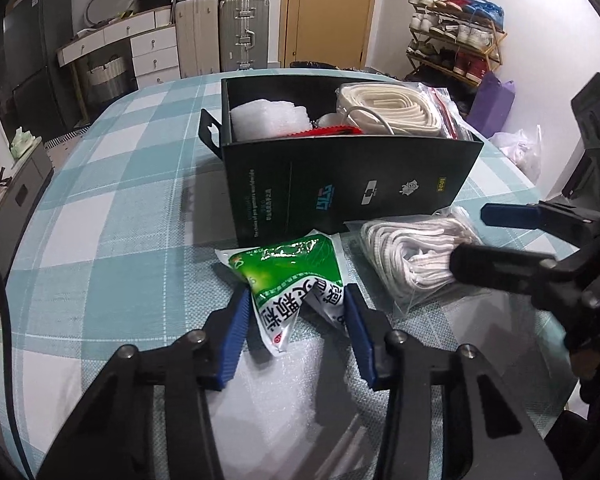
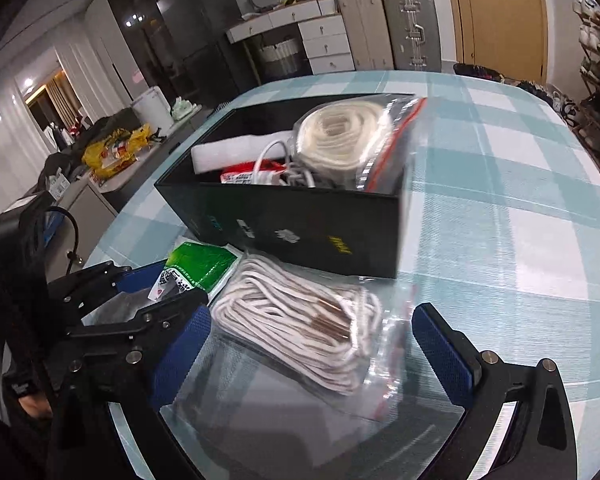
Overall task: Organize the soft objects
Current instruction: 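Grasp the green medicine packet with the left gripper while the right grasps the bagged white rope, then lift the green packet and rope bag and carry both over the box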
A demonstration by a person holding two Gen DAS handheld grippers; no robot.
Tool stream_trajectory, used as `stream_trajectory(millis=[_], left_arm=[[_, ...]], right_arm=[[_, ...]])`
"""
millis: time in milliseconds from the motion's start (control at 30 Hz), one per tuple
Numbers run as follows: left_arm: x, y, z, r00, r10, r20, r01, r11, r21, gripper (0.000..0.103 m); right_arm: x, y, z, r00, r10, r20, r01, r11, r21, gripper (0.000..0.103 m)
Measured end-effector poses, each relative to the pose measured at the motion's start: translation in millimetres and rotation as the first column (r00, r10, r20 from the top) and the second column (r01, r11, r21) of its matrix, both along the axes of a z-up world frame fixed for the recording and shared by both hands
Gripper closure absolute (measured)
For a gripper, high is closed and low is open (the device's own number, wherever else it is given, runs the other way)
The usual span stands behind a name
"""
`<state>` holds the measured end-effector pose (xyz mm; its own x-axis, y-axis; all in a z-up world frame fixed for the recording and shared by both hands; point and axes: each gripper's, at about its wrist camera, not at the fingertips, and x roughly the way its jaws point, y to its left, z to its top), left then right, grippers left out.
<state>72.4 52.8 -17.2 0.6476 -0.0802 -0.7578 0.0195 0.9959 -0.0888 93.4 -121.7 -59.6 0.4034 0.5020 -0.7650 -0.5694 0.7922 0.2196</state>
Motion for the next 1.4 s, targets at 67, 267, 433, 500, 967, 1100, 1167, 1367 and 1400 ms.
stream_trajectory(millis=[67, 267, 433, 500, 967, 1100, 1167, 1367, 1400], left_arm=[[-0.2, 1.4, 0.4, 1.000, 0.002, 0.000, -0.002, 1.000, -0.007, 0.058], [-4.6, 8.6, 0.5, 1.000, 0.022, 0.003, -0.022, 1.000, -0.018, 0.058], [-7.5, 13.4, -0.3, 0.999, 0.036, 0.004, -0.036, 0.999, -0.025, 0.058], [-8.7, 14.4, -0.7, 0.999, 0.037, 0.004, -0.037, 0.999, -0.027, 0.058], [-9.3, 15.8, -0.1, 0.999, 0.037, 0.006, -0.037, 0.999, -0.039, 0.059], [-10.3, 18.9, 0.4, 0.999, 0.040, 0.009, -0.040, 0.998, -0.055, 0.059], [-11.1, 19.7, 1.3, 0.999, 0.039, 0.016, -0.038, 0.998, -0.059, 0.059], [-17.2, 19.2, 8.9, 0.998, 0.028, 0.054, -0.024, 0.997, -0.067, 0.059], [-18.1, 19.7, 10.4, 0.998, 0.027, 0.061, -0.022, 0.997, -0.068, 0.059]], right_arm=[[0.2, 7.2, -1.4, 1.000, -0.003, 0.001, 0.003, 1.000, -0.018, 0.001], [0.7, 24.5, -7.0, 1.000, -0.026, -0.004, 0.026, 0.997, -0.072, 0.001], [1.2, 34.7, -10.1, 0.999, -0.049, 0.011, 0.050, 0.991, -0.122, 0.001], [1.1, 37.6, -11.4, 0.999, -0.046, 0.017, 0.048, 0.988, -0.144, 0.001], [-0.4, 38.2, -22.7, 1.000, -0.003, 0.025, 0.008, 0.976, -0.218, 0.002], [-8.7, 33.1, -22.3, 0.998, 0.037, 0.053, -0.025, 0.977, -0.211, 0.012], [-13.2, 28.2, -21.6, 0.997, 0.051, 0.062, -0.037, 0.977, -0.209, 0.017], [-22.2, 16.1, -16.5, 0.996, 0.052, 0.076, -0.039, 0.987, -0.156, 0.021], [-24.0, 12.3, -14.2, 0.995, 0.049, 0.082, -0.038, 0.990, -0.133, 0.021]])
